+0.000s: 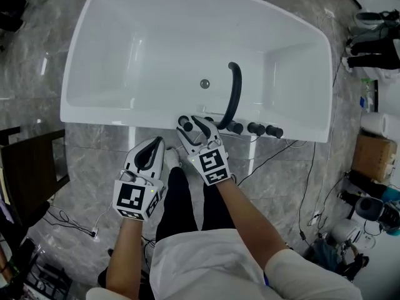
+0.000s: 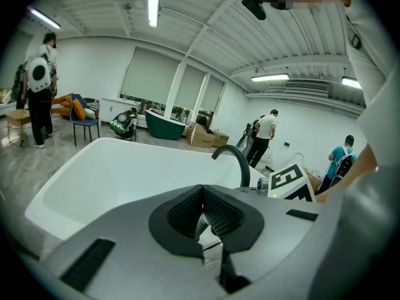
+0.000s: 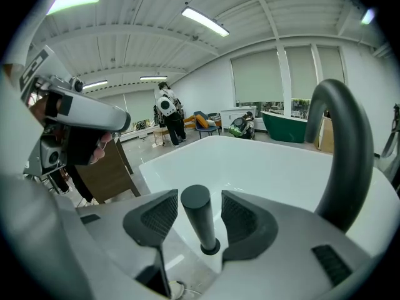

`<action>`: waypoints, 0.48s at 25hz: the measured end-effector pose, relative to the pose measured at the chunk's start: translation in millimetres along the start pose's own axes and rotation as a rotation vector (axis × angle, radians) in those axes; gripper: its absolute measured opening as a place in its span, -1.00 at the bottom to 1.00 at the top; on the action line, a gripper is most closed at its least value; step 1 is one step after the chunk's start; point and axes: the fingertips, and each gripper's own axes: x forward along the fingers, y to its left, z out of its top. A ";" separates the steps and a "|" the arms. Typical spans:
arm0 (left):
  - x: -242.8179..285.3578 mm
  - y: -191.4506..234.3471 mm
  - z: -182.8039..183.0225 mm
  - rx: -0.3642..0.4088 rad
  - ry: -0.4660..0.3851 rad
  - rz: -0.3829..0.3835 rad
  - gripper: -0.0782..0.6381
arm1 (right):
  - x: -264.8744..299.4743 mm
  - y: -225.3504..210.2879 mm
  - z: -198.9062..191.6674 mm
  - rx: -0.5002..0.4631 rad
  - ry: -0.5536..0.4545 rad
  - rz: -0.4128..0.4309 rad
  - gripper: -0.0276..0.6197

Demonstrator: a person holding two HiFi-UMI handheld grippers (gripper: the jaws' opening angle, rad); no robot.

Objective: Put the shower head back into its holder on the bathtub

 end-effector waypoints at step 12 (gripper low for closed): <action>-16.5 -17.1 27.5 -0.019 -0.049 0.032 -0.75 | -57.4 14.3 58.1 -0.002 -0.101 0.033 -0.38</action>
